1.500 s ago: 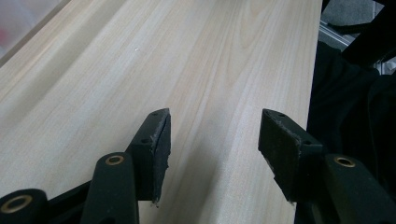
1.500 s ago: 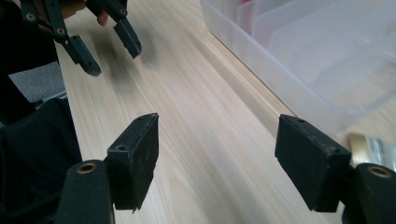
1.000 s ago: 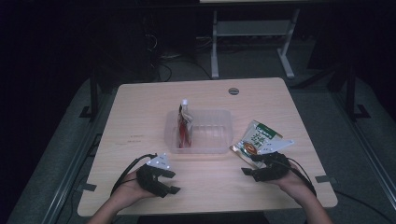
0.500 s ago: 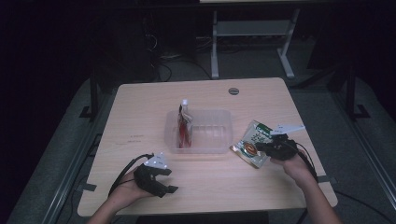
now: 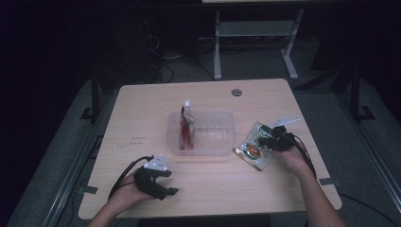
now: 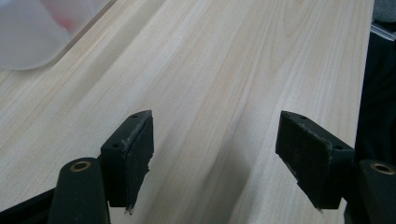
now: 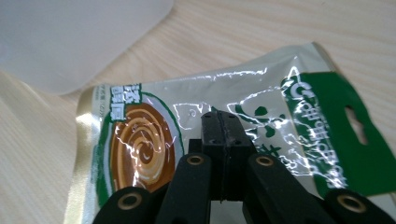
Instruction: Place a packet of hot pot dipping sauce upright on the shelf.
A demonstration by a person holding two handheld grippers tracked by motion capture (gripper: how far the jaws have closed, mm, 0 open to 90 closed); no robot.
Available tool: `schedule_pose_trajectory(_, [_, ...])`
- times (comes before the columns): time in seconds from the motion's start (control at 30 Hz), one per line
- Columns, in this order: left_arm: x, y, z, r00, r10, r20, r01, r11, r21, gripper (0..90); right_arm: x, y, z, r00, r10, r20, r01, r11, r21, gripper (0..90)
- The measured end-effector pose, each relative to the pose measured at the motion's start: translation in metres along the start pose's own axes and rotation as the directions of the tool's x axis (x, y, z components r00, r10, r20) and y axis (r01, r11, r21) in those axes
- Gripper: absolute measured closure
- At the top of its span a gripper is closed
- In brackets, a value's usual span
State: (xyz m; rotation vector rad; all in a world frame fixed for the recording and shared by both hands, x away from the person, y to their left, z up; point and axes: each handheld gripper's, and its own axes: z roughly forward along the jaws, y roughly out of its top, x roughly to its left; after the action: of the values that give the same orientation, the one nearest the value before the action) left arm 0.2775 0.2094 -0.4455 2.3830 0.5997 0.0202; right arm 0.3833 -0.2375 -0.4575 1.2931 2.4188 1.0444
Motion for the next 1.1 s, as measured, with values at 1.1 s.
schedule_pose_trajectory(1.1, [0.0, 0.005, 0.004, 0.9994, 0.033, 0.005, -0.033, 0.9993, 0.015, 27.5, 0.036, -0.009, 0.0, 0.9817, -0.18, -0.062, 0.187, 0.972, 0.14, 90.0])
